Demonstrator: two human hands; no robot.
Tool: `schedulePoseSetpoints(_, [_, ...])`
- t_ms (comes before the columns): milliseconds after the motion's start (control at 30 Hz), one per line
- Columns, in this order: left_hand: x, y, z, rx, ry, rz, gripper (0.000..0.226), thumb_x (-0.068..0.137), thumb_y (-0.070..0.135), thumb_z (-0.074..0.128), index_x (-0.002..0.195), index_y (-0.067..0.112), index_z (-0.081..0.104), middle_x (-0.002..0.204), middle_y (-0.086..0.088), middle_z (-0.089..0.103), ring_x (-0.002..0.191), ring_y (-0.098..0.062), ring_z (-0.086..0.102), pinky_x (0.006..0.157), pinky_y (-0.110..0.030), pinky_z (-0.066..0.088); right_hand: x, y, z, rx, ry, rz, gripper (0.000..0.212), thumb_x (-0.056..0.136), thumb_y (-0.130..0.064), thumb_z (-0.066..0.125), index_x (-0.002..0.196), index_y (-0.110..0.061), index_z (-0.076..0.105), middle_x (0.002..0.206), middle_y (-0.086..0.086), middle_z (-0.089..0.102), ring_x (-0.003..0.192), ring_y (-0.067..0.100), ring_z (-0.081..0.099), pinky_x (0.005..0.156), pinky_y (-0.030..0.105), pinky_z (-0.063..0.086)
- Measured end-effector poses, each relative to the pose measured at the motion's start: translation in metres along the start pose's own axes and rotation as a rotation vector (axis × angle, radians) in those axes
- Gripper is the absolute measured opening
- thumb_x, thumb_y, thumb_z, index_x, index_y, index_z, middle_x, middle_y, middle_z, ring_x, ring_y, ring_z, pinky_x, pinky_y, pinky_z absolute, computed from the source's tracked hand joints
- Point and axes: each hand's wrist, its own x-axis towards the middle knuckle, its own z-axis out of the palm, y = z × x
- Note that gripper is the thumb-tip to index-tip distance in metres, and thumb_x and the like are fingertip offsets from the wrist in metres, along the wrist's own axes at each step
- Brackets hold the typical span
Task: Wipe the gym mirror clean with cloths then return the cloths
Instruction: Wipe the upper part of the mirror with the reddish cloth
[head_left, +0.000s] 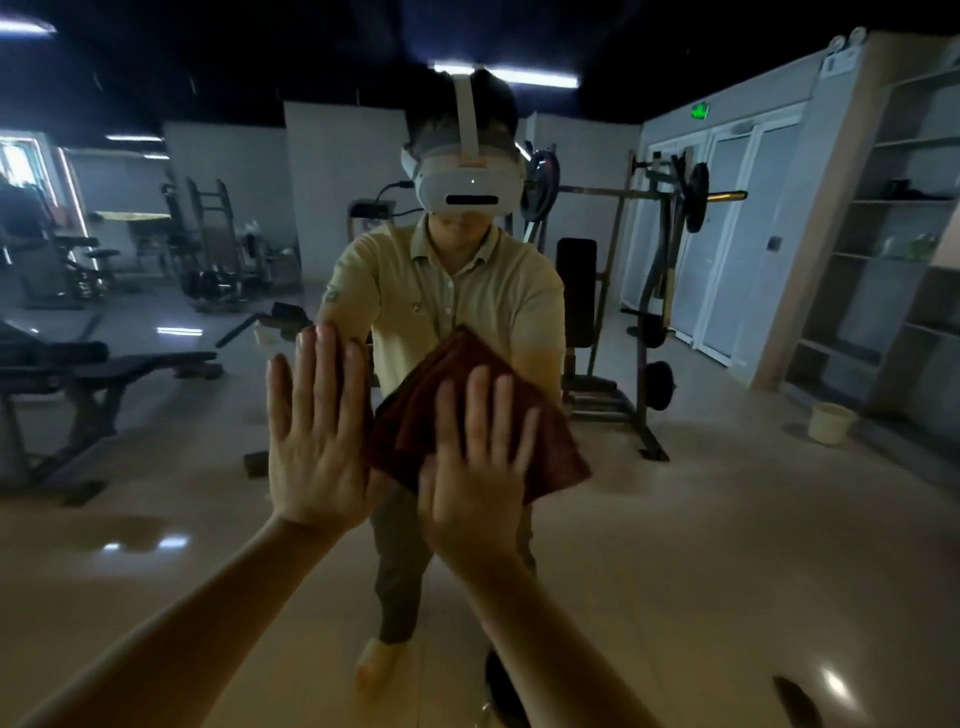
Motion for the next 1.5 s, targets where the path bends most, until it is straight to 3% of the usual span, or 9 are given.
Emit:
schedulePoseSetpoints(100, [0.002, -0.002, -0.006, -0.008, -0.026, 0.042, 0.073, 0.109, 0.044, 0.029, 0.165, 0.0, 0.014, 0.17, -0.029, 0.014, 0.159, -0.044, 0.014, 0.127, -0.064, 0.011, -0.013, 0.005, -0.002, 0.007, -0.052, -0.218, 0.065, 0.108, -0.043, 0.047, 0.166, -0.023, 0.024, 0.174, 0.006, 0.014, 0.16, 0.028, 0.018, 0.129, 0.055, 0.012])
schedulePoseSetpoints(233, [0.006, 0.0, -0.027, -0.066, -0.149, 0.015, 0.077, 0.106, 0.045, 0.035, 0.166, 0.005, 0.01, 0.173, -0.023, 0.008, 0.161, -0.039, 0.009, 0.13, -0.059, 0.007, 0.064, 0.069, -0.039, -0.079, -0.159, -0.489, 0.068, 0.103, -0.044, 0.042, 0.164, -0.025, 0.018, 0.175, 0.003, 0.001, 0.162, 0.022, -0.002, 0.13, 0.049, -0.004])
schedulePoseSetpoints(400, [0.026, -0.027, -0.067, -0.059, -0.241, 0.114, 0.077, 0.102, 0.047, 0.045, 0.167, 0.012, 0.022, 0.173, -0.015, 0.02, 0.161, -0.031, 0.015, 0.133, -0.044, 0.004, 0.258, 0.081, -0.086, -0.162, 0.185, -0.073, 0.064, 0.105, -0.037, 0.037, 0.165, -0.018, 0.026, 0.172, 0.012, 0.02, 0.16, 0.031, 0.015, 0.129, 0.056, 0.012])
schedulePoseSetpoints(533, [0.096, -0.055, -0.09, 0.024, -0.165, 0.124, 0.074, 0.102, 0.043, 0.049, 0.164, 0.009, 0.03, 0.17, -0.015, 0.029, 0.158, -0.033, 0.025, 0.129, -0.053, 0.016, 0.291, 0.007, -0.079, -0.127, 0.253, 0.105, 0.067, 0.104, -0.037, 0.031, 0.166, -0.014, 0.022, 0.173, 0.014, 0.017, 0.16, 0.035, 0.012, 0.128, 0.058, 0.011])
schedulePoseSetpoints(767, [0.217, -0.096, -0.097, 0.106, -0.025, -0.019, 0.077, 0.102, 0.042, 0.043, 0.165, 0.006, 0.019, 0.172, -0.017, 0.019, 0.16, -0.029, 0.014, 0.132, -0.045, 0.003, 0.216, 0.041, -0.068, -0.23, -0.103, -0.708, 0.068, 0.106, -0.045, 0.035, 0.166, -0.021, 0.015, 0.174, 0.008, 0.008, 0.162, 0.027, -0.001, 0.13, 0.054, 0.005])
schedulePoseSetpoints(1033, [0.255, -0.139, -0.08, 0.167, 0.02, 0.011, 0.09, 0.104, 0.066, 0.028, 0.168, 0.008, 0.001, 0.176, -0.011, -0.002, 0.163, -0.025, -0.003, 0.132, -0.043, -0.002, 0.377, 0.05, -0.124, -0.125, 0.288, 0.28, 0.072, 0.096, -0.036, 0.03, 0.163, -0.009, 0.03, 0.173, 0.013, 0.014, 0.161, 0.033, 0.01, 0.128, 0.058, 0.011])
schedulePoseSetpoints(1200, [0.249, -0.141, -0.072, 0.202, 0.031, 0.038, 0.095, 0.102, 0.065, 0.035, 0.167, 0.006, 0.0, 0.176, -0.011, -0.006, 0.163, -0.028, -0.002, 0.13, -0.047, 0.001, 0.3, -0.056, -0.057, -0.109, 0.142, -0.233, 0.069, 0.1, -0.041, 0.033, 0.165, -0.023, 0.018, 0.174, 0.009, 0.01, 0.162, 0.027, 0.001, 0.129, 0.055, 0.005])
schedulePoseSetpoints(1333, [0.248, -0.139, -0.079, 0.142, -0.004, 0.047, 0.087, 0.106, 0.061, 0.026, 0.167, 0.005, -0.001, 0.176, -0.012, -0.007, 0.163, -0.028, -0.003, 0.13, -0.05, 0.004, 0.304, 0.012, -0.081, -0.245, -0.017, -0.578, 0.073, 0.096, -0.044, 0.046, 0.163, -0.023, 0.028, 0.173, 0.005, 0.016, 0.161, 0.024, 0.009, 0.129, 0.053, 0.008])
schedulePoseSetpoints(1500, [0.249, -0.143, -0.083, 0.125, -0.024, 0.083, 0.091, 0.105, 0.064, 0.028, 0.166, 0.003, 0.001, 0.176, -0.015, -0.005, 0.163, -0.029, -0.002, 0.129, -0.05, 0.007, 0.394, 0.064, -0.135, -0.221, 0.255, 0.278, 0.064, 0.104, -0.036, 0.034, 0.161, -0.007, 0.033, 0.173, 0.013, 0.017, 0.16, 0.031, 0.014, 0.126, 0.058, 0.017])
